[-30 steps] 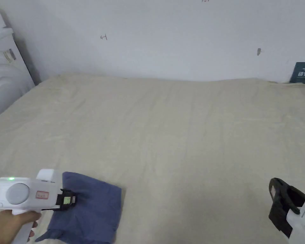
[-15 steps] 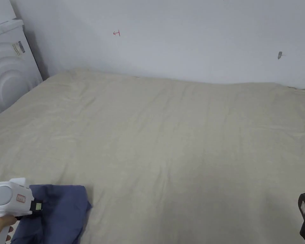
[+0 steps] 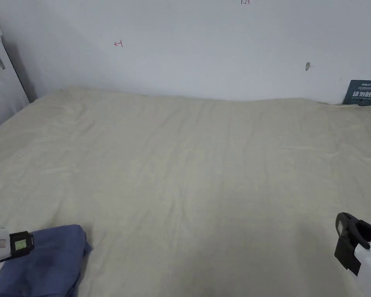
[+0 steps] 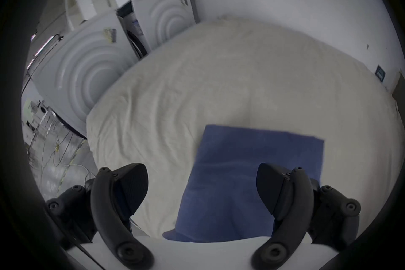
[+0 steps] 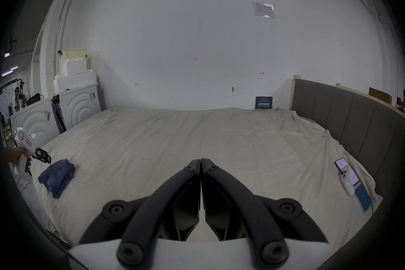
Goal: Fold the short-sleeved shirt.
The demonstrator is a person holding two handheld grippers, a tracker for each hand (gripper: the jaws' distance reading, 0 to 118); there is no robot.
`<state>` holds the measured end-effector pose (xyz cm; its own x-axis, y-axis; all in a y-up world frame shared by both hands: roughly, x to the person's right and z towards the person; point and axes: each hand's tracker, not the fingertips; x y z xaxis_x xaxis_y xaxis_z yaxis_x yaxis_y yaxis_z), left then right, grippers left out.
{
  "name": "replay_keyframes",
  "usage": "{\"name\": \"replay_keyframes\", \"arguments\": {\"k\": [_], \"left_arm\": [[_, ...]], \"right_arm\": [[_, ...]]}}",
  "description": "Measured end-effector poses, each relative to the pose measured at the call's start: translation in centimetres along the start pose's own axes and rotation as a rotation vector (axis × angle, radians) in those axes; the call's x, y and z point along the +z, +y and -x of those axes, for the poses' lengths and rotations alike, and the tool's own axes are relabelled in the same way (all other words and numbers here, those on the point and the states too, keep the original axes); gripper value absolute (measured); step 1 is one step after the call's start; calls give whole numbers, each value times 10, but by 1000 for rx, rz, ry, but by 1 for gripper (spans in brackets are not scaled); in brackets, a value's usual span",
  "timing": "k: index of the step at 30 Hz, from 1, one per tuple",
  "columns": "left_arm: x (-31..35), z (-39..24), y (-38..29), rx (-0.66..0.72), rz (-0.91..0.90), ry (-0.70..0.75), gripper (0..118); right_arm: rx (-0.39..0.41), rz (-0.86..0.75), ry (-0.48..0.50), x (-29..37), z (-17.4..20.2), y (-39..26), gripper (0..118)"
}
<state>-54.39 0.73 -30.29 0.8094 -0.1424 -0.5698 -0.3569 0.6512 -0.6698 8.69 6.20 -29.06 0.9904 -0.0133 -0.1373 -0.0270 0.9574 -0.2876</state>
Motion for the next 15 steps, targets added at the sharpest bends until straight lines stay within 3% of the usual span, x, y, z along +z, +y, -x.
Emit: {"name": "replay_keyframes", "arguments": {"k": [7, 15], "left_arm": [[110, -17, 17, 37, -204, -130, 105], [231, -64, 29, 46, -508, -260, 104]], "right_arm": [[-32, -55, 17, 30, -15, 23, 0], [-8, -146, -6, 66, -31, 54, 0]]}}
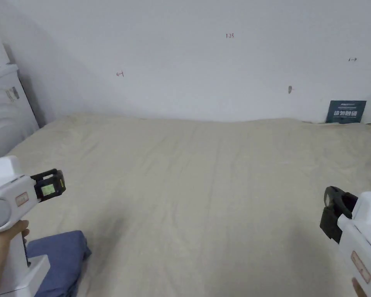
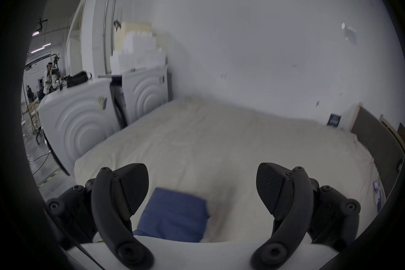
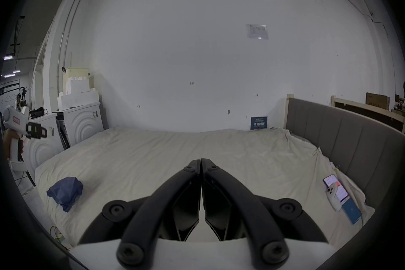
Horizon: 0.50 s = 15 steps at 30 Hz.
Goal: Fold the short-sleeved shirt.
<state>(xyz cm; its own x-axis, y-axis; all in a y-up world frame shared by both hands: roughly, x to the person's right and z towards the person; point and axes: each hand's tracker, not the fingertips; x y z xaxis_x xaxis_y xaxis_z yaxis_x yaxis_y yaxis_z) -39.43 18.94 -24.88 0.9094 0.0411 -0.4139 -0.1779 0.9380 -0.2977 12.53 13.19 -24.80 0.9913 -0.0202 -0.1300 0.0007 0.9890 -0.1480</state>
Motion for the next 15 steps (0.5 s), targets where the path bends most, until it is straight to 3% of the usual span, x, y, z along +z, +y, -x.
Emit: {"name": "replay_keyframes", "arguments": {"k": [3, 7, 9, 13, 15], "left_arm": [[22, -28, 10, 8, -106, -43, 99], [52, -67, 9, -6, -226, -142, 67], [63, -86, 4, -24, -267, -187, 64], [77, -117, -13, 0, -283, -290, 19], [81, -130, -22, 3, -283, -315, 10]], "right_arm": [[13, -28, 1, 7, -10, 6, 0], [18, -52, 4, 17, -21, 12, 0], [20, -66, -1, 23, -27, 15, 0], [14, -83, -18, 34, -34, 19, 0], [10, -85, -19, 39, -36, 21, 0]]}}
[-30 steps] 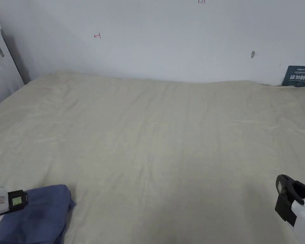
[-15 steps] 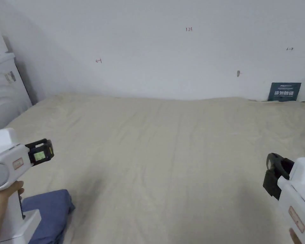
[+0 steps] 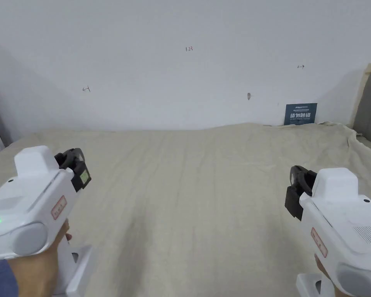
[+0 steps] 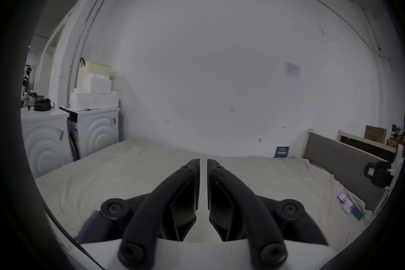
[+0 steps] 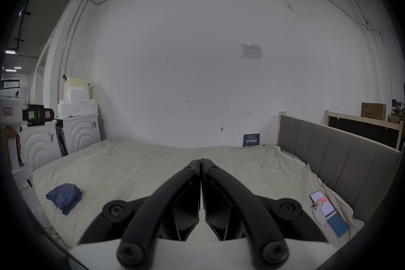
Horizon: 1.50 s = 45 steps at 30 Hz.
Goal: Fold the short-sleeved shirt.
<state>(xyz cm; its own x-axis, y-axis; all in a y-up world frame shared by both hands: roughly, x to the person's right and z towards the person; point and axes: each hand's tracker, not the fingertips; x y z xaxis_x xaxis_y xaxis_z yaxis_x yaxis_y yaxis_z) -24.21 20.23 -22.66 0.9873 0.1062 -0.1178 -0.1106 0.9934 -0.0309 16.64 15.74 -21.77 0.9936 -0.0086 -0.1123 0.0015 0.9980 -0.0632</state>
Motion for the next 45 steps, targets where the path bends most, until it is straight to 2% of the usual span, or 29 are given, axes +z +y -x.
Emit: {"name": "replay_keyframes", "arguments": {"k": [2, 4, 15, 26, 45], "left_arm": [[-6, -7, -12, 27, 30, -68, 2], [-7, -16, -22, 36, 34, -82, 0], [13, -73, -54, -117, -49, -89, 0], [18, -78, -58, -140, -45, -97, 0], [18, -78, -59, -148, -41, -104, 0]], "right_arm": [[-8, -4, -8, 4, -4, -1, 0], [-7, -8, -20, 11, -3, 1, 0], [-5, -22, -51, 25, -11, 1, 0], [21, -54, -73, 29, -10, -1, 0], [21, -51, -73, 26, -9, -1, 0]]}}
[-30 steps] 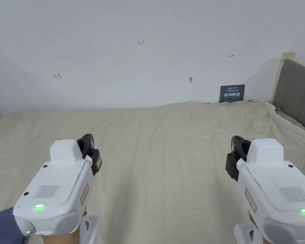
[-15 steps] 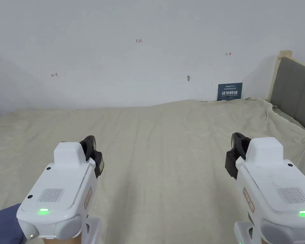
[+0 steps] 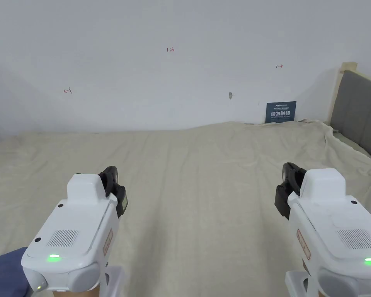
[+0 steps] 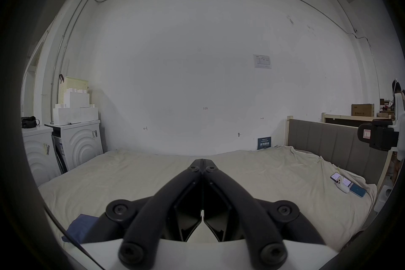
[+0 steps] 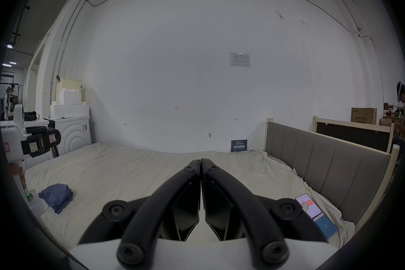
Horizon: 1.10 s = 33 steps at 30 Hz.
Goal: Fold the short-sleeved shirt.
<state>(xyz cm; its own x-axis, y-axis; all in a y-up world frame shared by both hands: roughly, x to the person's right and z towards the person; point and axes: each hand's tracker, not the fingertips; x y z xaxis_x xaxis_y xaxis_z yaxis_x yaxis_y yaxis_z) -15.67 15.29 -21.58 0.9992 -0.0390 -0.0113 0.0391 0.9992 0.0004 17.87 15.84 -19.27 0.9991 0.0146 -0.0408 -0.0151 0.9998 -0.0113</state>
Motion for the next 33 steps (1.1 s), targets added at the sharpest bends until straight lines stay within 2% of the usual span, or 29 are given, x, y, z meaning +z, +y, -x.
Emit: {"name": "replay_keyframes", "arguments": {"k": [33], "left_arm": [[1, -1, -1, -32, 7, -1, 0]], "right_arm": [[8, 0, -4, 4, 0, 3, 0]]}}
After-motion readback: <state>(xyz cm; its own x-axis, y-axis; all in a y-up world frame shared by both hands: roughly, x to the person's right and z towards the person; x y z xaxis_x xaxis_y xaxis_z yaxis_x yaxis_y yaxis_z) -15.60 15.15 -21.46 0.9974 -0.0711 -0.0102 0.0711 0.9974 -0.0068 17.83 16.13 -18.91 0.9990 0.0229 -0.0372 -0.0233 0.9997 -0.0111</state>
